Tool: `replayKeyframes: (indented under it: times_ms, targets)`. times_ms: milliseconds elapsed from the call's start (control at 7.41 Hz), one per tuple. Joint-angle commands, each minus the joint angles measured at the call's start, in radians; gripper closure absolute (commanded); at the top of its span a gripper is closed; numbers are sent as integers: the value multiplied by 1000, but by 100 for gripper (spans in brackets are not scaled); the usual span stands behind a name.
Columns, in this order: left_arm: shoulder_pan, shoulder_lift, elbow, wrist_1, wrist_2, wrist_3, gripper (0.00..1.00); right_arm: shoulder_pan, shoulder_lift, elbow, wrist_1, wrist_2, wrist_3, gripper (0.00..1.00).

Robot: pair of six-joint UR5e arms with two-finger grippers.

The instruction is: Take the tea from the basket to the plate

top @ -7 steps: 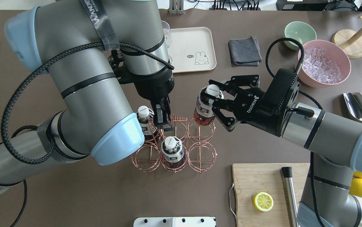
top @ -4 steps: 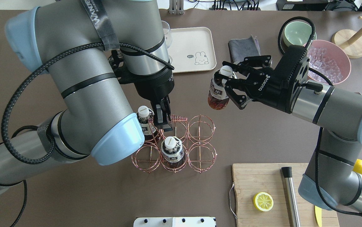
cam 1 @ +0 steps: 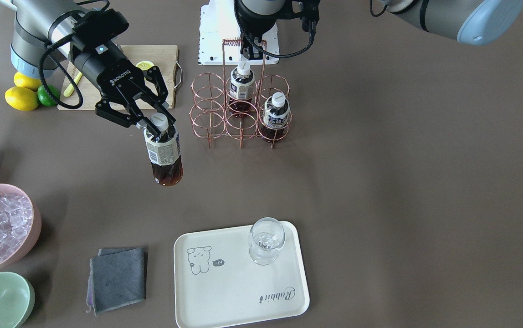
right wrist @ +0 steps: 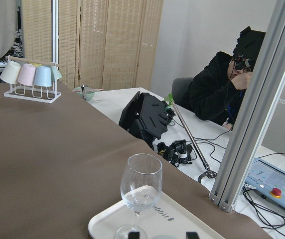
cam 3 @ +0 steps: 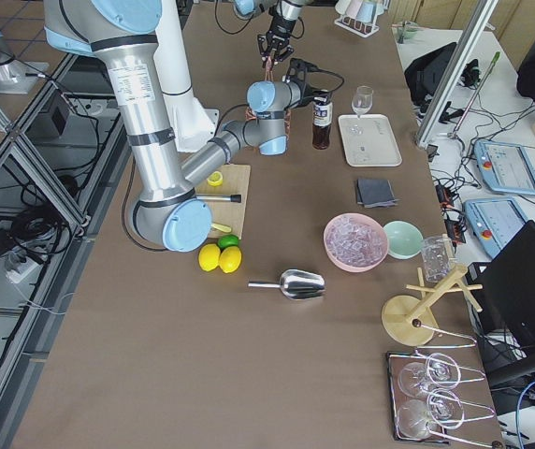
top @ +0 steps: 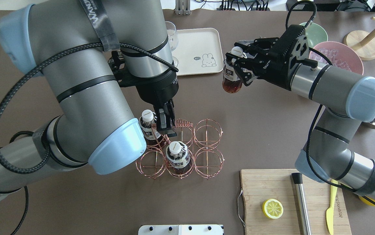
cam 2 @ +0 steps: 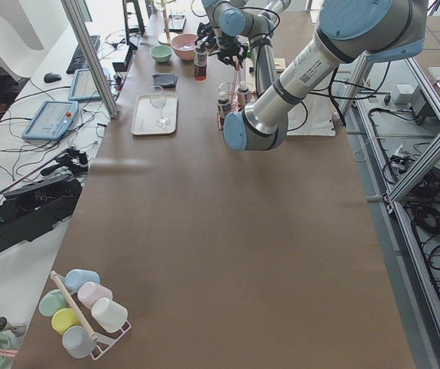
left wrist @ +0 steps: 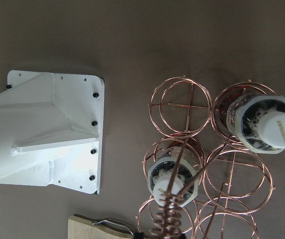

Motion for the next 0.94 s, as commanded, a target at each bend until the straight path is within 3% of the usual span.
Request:
replayKeyframes:
  times_ms: [0, 270, 540, 810]
  targets:
    - [-19, -8, -120, 169, 28, 10, 100, 69, 113, -162, 42, 2, 59, 100]
    - [-53, -47, -132, 270, 30, 15, 100, 106, 214, -372, 166, 2, 114, 100]
    - [-87, -44, -134, 324, 74, 42, 100, 147, 367, -559, 170, -9, 185, 100]
    - [-229, -33, -120, 491, 82, 333, 100, 166, 433, -670, 171, -39, 248, 100]
